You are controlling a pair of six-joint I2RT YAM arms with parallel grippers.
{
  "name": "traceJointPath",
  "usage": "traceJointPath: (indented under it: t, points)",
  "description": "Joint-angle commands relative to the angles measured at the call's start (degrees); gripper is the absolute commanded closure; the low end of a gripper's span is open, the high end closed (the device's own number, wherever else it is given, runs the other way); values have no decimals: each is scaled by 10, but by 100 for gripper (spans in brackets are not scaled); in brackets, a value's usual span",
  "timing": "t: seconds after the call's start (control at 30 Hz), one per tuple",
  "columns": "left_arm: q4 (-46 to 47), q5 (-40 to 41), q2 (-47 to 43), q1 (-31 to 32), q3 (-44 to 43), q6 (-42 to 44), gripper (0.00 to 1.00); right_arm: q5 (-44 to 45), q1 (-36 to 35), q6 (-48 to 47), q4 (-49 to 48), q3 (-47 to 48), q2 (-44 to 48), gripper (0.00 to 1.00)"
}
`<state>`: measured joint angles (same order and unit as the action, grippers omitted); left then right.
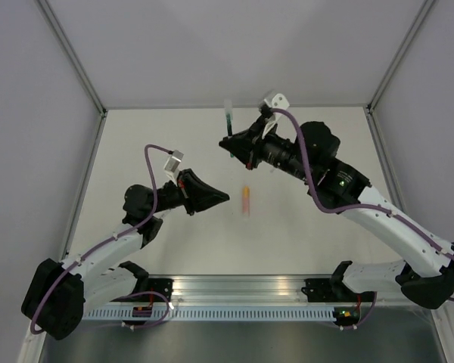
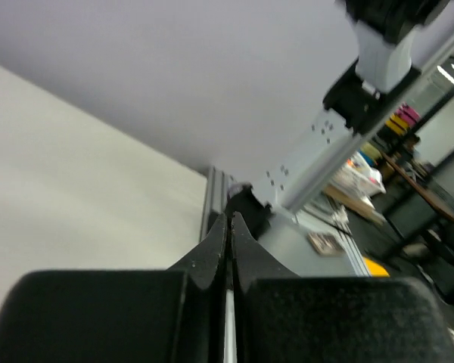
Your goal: Insert the pens into the pen caps
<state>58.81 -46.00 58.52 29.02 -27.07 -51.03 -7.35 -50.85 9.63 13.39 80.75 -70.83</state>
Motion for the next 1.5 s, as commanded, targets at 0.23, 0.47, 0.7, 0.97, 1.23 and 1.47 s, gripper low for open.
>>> traceJointPath:
  t: [0.23,0.47,0.7,0.97,1.23,1.47]
  points:
    - [-38,-112,4,9,-40,-35,70,-13,11,8,-154,-33,56,100]
    - [-125,-84,-60,9,-98,8,27,-35,12,2,-78,-119,119,100]
    - [-291,-17,-118,9,-160,67,0,-87,11,46,-117,-275,188,100]
    - [-332,-4,-70,9,-222,86,2,-165,11,78,-158,-314,198,100]
    - [-327,4,-30,9,-231,97,8,-199,11,98,-184,-321,168,100]
    - [-270,-16,-18,9,-214,80,21,-194,2,119,-213,-330,132,100]
